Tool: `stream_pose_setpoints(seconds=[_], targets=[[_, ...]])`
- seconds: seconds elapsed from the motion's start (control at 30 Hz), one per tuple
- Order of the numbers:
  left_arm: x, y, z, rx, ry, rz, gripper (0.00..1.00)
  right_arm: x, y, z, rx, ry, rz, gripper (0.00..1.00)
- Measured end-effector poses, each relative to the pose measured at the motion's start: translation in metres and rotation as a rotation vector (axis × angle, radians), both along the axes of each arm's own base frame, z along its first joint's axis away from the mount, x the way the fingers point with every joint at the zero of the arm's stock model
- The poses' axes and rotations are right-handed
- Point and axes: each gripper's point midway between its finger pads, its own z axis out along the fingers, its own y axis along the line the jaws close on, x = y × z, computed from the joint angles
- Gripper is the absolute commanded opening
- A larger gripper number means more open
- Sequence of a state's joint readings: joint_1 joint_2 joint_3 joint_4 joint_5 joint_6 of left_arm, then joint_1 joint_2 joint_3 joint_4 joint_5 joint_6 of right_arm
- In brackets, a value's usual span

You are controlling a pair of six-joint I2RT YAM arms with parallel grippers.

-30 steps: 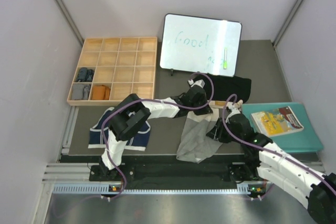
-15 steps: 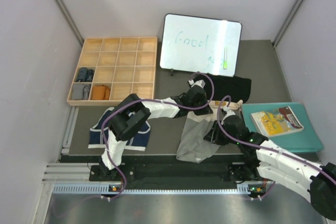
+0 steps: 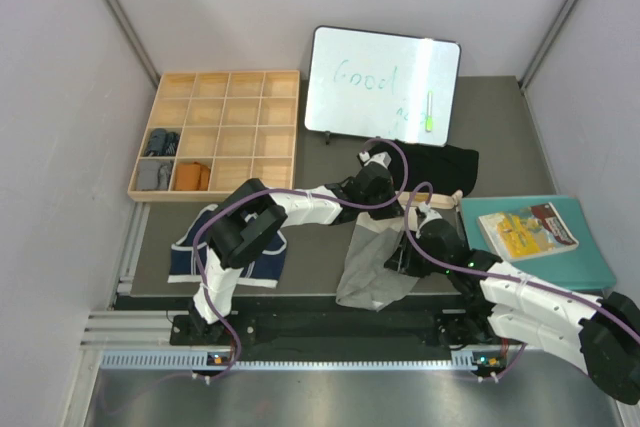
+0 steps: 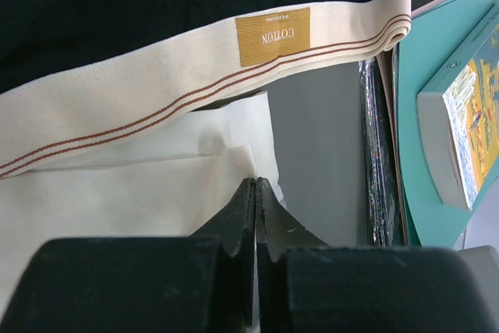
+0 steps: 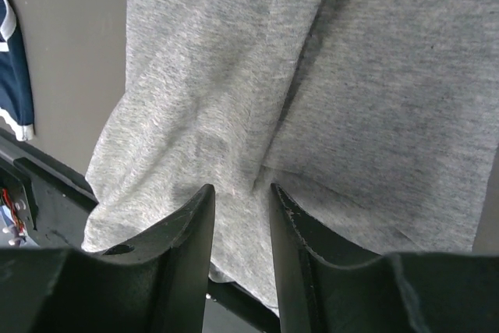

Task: Roll the underwear
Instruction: Fold the underwear at the center of the board.

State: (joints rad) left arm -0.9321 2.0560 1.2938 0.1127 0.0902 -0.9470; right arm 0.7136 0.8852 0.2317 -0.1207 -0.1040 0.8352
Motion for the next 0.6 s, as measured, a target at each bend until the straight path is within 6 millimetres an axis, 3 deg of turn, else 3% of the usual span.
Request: stream_pose_setpoints(seconds=[0.4,0.6], targets=[[-0.001,0.000,0.000,0.000,0.000,-0.006,0.00,0.006,0.011,0.011,0.022,-0.024,0.015,0.30],[-0.001,0.000,-0.002,0.003,0.003,-0.009,0.00,0.004,0.009,0.000,-0.008,0.009,0.011,0.29]])
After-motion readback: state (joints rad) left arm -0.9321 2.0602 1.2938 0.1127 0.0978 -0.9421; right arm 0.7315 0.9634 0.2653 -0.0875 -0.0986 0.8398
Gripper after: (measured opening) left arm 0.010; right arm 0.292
